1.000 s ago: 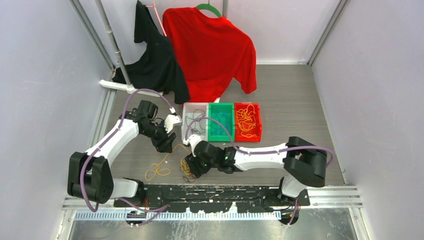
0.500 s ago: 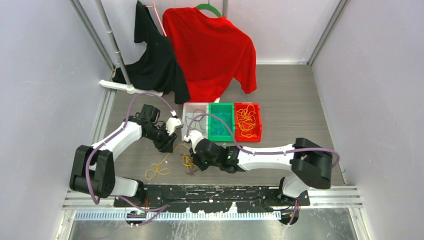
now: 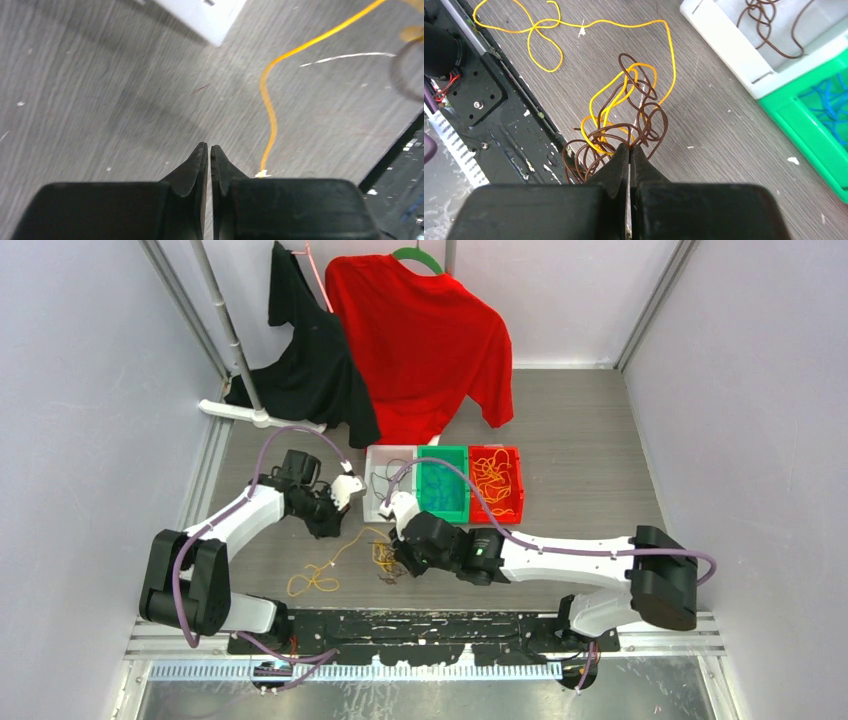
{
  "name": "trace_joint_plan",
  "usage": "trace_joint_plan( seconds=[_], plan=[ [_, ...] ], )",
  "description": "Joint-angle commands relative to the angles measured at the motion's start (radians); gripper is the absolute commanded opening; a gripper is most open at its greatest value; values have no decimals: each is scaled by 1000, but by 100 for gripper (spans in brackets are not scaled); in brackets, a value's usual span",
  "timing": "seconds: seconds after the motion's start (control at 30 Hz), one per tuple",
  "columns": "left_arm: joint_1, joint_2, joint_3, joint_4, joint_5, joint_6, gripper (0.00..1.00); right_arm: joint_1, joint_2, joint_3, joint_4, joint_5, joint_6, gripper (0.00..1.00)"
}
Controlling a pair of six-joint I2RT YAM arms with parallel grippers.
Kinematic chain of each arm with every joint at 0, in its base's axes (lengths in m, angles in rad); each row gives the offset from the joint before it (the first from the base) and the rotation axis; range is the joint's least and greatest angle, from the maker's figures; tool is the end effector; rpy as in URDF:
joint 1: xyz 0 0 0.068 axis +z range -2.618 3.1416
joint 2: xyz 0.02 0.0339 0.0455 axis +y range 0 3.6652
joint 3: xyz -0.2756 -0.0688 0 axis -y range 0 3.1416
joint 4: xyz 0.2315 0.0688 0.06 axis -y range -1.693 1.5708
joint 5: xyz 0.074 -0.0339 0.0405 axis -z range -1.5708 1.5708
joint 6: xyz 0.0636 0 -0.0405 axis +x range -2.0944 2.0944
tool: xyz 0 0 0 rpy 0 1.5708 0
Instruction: Untangle the cables
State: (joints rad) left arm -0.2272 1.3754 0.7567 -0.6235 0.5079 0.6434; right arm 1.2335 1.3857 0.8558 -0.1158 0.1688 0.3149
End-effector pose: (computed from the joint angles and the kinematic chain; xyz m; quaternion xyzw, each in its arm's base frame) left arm 0.2188 -0.0823 0.1758 0.4399 0.8485 -0.2098 0.2061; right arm 0.1122 0.2876 0.2369 -0.3616 0.8160 0.2569 0.3707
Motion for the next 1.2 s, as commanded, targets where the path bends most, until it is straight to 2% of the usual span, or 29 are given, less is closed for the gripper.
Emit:
trace_joint_plan(
  seconds=[0.0, 0.07, 0.17, 0.23, 0.33, 0.37, 0.43, 0.57, 0.77, 0.83, 0.9, 1.1, 1.17],
  plan=[
    [9, -29, 6, 62, -170, 64, 6, 4, -119, 52, -67, 74, -30, 1],
    [63, -48, 48, 6, -120, 89, 5, 4, -147, 46, -73, 81, -33, 1],
    [178, -87, 173, -152, 76, 90, 10, 4, -162, 55, -78, 78, -40, 1],
    [227, -97, 285, -335, 232, 132, 24, 4, -160, 66, -63, 66, -45, 1],
    [232, -150, 398, -607, 422, 262, 48, 4, -137, 91, -15, 35, -55, 1],
    [230, -167, 417, -679, 482, 314, 54, 5, -126, 106, -1, 23, -57, 1],
    [215, -205, 431, -766, 555, 369, 60, 5, -87, 148, 19, 1, -62, 1],
    [142, -241, 405, -829, 543, 421, 62, 4, -45, 199, 64, -53, -72, 1],
    [137, -222, 396, -874, 580, 434, 64, 5, -46, 198, 136, -84, -86, 1],
    [137, -212, 400, -887, 618, 446, 68, 6, -54, 177, 169, -101, -97, 1],
    [137, -207, 408, -859, 634, 411, 71, 6, -62, 160, 189, -108, -104, 1],
    [137, -183, 404, -838, 603, 456, 72, 7, -79, 148, 185, -124, -117, 1],
    [145, -170, 401, -773, 572, 402, 74, 7, -85, 147, 177, -128, -120, 1]
  ],
)
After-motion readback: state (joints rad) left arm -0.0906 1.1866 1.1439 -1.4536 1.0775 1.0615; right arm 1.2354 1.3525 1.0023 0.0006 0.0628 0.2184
